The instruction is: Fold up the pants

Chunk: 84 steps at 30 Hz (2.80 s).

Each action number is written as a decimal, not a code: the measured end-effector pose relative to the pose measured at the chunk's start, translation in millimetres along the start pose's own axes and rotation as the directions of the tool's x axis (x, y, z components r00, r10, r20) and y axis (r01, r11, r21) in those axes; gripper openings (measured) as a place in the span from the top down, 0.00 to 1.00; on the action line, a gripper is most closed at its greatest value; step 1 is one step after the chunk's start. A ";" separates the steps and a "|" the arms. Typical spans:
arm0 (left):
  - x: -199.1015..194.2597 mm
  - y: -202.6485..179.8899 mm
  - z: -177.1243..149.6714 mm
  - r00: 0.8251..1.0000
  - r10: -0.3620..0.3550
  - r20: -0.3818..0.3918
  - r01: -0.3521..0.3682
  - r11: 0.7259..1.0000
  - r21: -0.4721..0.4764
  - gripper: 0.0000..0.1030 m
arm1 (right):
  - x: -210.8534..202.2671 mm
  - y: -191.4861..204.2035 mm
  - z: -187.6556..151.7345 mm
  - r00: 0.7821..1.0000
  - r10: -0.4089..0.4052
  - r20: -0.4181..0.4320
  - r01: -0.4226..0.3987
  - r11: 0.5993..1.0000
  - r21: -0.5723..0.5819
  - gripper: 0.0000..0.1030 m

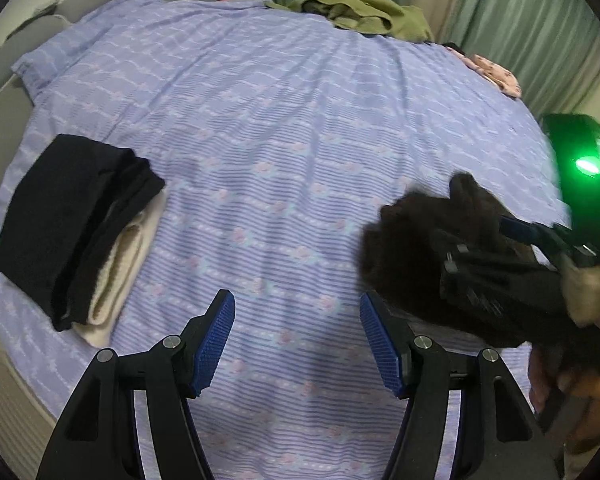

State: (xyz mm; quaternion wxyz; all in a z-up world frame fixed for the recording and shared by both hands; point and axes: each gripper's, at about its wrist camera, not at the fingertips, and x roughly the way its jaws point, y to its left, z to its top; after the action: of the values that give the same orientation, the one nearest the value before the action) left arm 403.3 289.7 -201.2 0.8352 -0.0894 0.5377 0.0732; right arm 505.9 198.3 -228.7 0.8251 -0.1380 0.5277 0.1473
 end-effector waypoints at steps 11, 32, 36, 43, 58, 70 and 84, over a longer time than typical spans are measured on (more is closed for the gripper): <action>-53.5 -12.3 6.2 0.993 -0.037 0.114 0.030 0.997 0.066 0.36 | -103.0 -32.1 -34.8 0.974 0.067 0.218 -0.089 0.992 0.091 0.21; 83.3 -174.9 57.9 0.959 -0.254 -0.124 0.277 0.930 0.240 0.43 | -35.5 -232.5 -129.9 0.993 0.010 0.120 -0.079 0.810 0.581 0.21; 103.1 -171.0 56.6 0.941 -0.287 -0.177 0.314 0.938 0.147 0.47 | -19.8 -236.8 -135.3 0.993 0.047 0.105 -0.101 0.794 0.600 0.21; 90.4 -157.3 48.5 0.889 -0.411 -0.202 0.422 0.906 0.013 0.86 | -11.6 -231.5 -135.4 0.992 0.080 0.097 -0.122 0.802 0.585 0.21; 82.7 -78.4 17.3 0.927 -0.328 -0.182 0.318 0.945 -0.081 0.84 | -27.5 -180.0 -133.4 0.987 0.129 0.094 -0.158 0.870 0.468 0.21; 114.5 -80.8 9.5 0.932 -0.287 -0.222 0.283 0.958 -0.053 0.79 | -23.1 -178.3 -137.0 0.990 0.128 0.064 -0.143 0.880 0.453 0.21; 95.6 -81.4 14.6 0.963 -0.249 -0.101 0.256 0.964 0.066 0.47 | -8.2 -175.4 -136.3 0.988 0.149 0.042 -0.152 0.880 0.450 0.21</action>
State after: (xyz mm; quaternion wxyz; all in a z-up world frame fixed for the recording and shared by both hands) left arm 473.3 216.3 -276.6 0.8150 -0.1276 0.5622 -0.0592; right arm 457.6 -15.7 -263.8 0.8222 0.0993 0.5540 0.0847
